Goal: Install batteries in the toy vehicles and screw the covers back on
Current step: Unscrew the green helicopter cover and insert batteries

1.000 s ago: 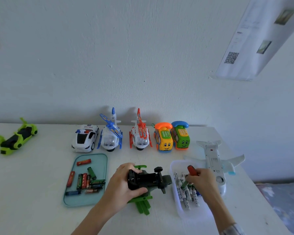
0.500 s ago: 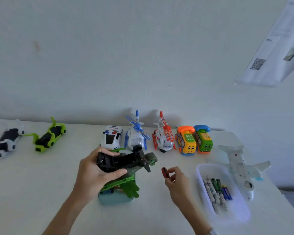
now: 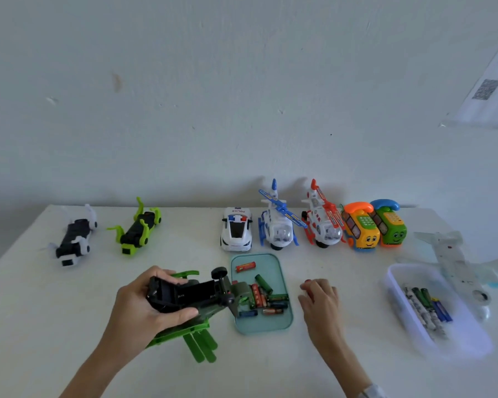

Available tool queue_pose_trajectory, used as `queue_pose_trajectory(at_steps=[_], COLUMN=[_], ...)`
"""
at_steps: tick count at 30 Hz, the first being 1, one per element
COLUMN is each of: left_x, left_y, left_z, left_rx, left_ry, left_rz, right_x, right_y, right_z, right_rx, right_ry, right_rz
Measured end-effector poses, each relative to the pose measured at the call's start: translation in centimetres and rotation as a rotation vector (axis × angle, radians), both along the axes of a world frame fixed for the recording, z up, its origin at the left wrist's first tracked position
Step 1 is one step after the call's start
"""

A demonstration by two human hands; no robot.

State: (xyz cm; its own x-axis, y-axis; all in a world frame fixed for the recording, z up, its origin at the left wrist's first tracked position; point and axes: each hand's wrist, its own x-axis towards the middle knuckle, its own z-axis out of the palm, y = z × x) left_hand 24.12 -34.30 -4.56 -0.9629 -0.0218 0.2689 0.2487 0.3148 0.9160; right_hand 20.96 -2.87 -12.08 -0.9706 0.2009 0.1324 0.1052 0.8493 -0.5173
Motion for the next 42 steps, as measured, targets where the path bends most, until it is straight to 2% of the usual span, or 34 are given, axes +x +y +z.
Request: queue_pose_trajectory(at_steps=[4,9,12,14,21,27,33,37,39,42], left_x=[0.6,1.3,1.7,1.8,1.6,1.5,1.5,1.5,1.6,1.8], left_y=[-1.1,-0.4,0.1,0.1,-0.1,-0.3,-0.2,-0.2,-0.2,-0.2], left_z=[-1.2,-2.4,-3.1,-3.5,-3.9,-3.9,-4.0,-3.9,-3.8,-3.8], left_rx=[0.010,-0.002,0.002,-0.003,-0.005,-0.027,-0.021,-0.024,-0.027,-0.032], left_ry=[-0.040,-0.040,-0.021,-0.010,-0.044,-0.061,-0.056,-0.057,-0.057,-0.046], left_rz=[-0.078,-0.147,-0.138,-0.141,-0.177,-0.200,-0.197,-0.182,-0.175,-0.177], right_x=[-0.2,-0.4,-0.6,-0.5,1.1,2.7,4.5,6.0,6.6,6.9], right_y=[-2.1,-2.6,-2.5,-2.7,-4.2,-6.2,-8.3,-10.7,-11.9,-12.9], right_z=[0.4,0.8,0.8,0.9,3.9,5.5,7.6,8.4,7.8,6.1], right_rx=[0.109,0.157,0.110,-0.026,-0.734,-0.937,-0.941,-0.886,-0.757,-0.417], right_ry=[-0.102,-0.118,-0.135,-0.102,0.039,0.087,0.152,0.156,0.149,0.282], right_rz=[0.166,0.179,0.180,0.149,0.028,-0.014,-0.027,0.121,0.170,0.263])
